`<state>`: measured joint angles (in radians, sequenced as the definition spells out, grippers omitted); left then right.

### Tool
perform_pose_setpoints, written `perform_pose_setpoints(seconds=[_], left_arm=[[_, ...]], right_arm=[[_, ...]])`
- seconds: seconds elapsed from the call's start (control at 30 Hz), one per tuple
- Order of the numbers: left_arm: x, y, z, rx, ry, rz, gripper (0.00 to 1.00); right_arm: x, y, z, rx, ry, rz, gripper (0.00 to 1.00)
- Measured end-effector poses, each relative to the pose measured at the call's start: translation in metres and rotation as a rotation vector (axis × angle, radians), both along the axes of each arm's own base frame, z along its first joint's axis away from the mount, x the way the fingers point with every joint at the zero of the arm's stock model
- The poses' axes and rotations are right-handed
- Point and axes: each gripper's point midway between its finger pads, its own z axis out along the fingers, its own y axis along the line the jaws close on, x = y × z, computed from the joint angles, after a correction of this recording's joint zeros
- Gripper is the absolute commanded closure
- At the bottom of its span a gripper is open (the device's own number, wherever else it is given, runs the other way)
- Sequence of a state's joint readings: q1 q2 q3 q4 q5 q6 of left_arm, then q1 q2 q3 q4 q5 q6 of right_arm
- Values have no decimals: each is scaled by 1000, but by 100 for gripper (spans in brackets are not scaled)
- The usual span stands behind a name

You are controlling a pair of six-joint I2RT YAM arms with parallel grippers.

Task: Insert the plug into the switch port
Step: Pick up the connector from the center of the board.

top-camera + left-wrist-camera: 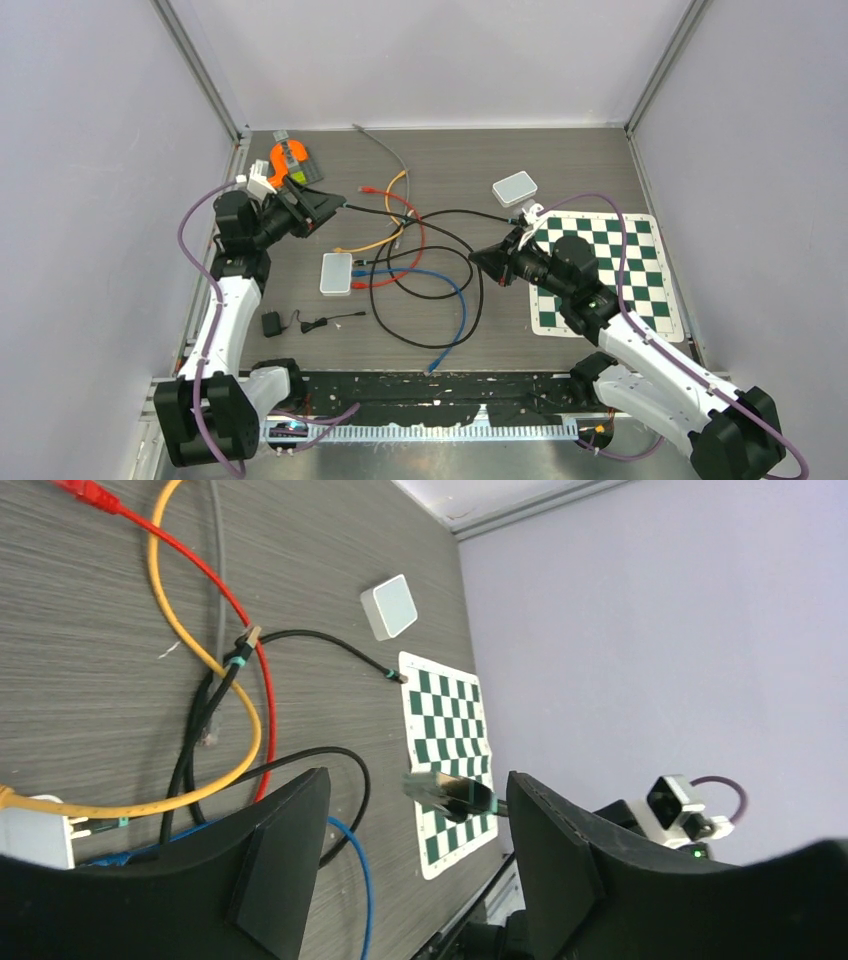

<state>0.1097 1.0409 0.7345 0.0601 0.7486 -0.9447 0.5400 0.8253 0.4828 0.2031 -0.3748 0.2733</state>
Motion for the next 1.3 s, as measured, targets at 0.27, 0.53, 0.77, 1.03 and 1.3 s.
perform_pose_setpoints(seconds=[0.27, 0.53, 0.77, 1.03, 1.3], left_arm=[[3, -4, 1, -87, 33, -23, 38], [2, -5, 6, -138, 32, -28, 58], [3, -4, 5, -161, 42, -22, 63], [4, -4, 9, -178, 32, -30, 87], [5, -5, 11, -180, 20, -37, 60]], right_arm=[[-2, -1, -7, 19, 31, 8, 95], [-3, -2, -7, 38, 37, 14, 95], [-2, -4, -13, 45, 52, 10, 95], [-4, -5, -16, 52, 62, 15, 95], [-4, -4, -19, 48, 73, 27, 95]])
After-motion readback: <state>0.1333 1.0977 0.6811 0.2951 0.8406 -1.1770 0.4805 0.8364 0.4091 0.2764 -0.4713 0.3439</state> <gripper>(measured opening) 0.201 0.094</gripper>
